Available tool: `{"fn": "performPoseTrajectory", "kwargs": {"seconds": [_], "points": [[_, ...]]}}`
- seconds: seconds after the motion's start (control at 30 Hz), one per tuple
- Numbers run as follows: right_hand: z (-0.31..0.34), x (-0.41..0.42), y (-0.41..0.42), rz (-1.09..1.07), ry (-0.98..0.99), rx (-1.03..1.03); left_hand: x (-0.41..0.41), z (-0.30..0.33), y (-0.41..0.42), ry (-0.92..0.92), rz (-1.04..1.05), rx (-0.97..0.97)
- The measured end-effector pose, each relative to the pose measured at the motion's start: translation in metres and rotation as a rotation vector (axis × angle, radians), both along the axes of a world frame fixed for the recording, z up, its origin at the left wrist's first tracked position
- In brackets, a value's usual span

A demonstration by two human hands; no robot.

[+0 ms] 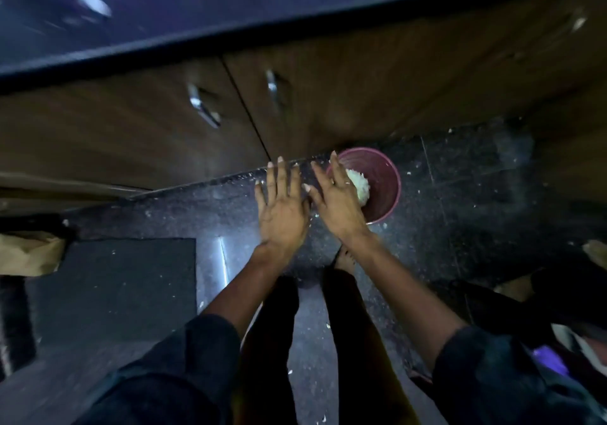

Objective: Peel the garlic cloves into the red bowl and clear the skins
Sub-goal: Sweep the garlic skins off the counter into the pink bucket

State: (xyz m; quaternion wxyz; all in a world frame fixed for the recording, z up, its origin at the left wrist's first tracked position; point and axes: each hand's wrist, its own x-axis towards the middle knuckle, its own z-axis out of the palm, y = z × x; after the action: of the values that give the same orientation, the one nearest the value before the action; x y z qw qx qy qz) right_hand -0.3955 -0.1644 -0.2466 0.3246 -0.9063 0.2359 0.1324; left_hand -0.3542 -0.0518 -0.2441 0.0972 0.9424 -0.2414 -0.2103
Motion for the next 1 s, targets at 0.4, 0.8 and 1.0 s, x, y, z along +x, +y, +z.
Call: {"fn": "performPoseTrajectory", "kwargs": {"seconds": [0.4, 0.8, 1.0], "points": [[0.234, 0.052, 0.089, 0.098, -0.350, -0.010, 0.036, 0.198, 0.119, -0.257, 0.122, -0.313], [0.236, 0.169, 0.066, 0.356, -0.204, -0.217, 0.175, 0.200, 0.165, -0.270, 0.331, -0.266], [0.209, 0.202, 0.053, 0.413, -0.115, -0.484, 0.235, 0.195, 0.169, -0.243, 0.515, -0.050]]}}
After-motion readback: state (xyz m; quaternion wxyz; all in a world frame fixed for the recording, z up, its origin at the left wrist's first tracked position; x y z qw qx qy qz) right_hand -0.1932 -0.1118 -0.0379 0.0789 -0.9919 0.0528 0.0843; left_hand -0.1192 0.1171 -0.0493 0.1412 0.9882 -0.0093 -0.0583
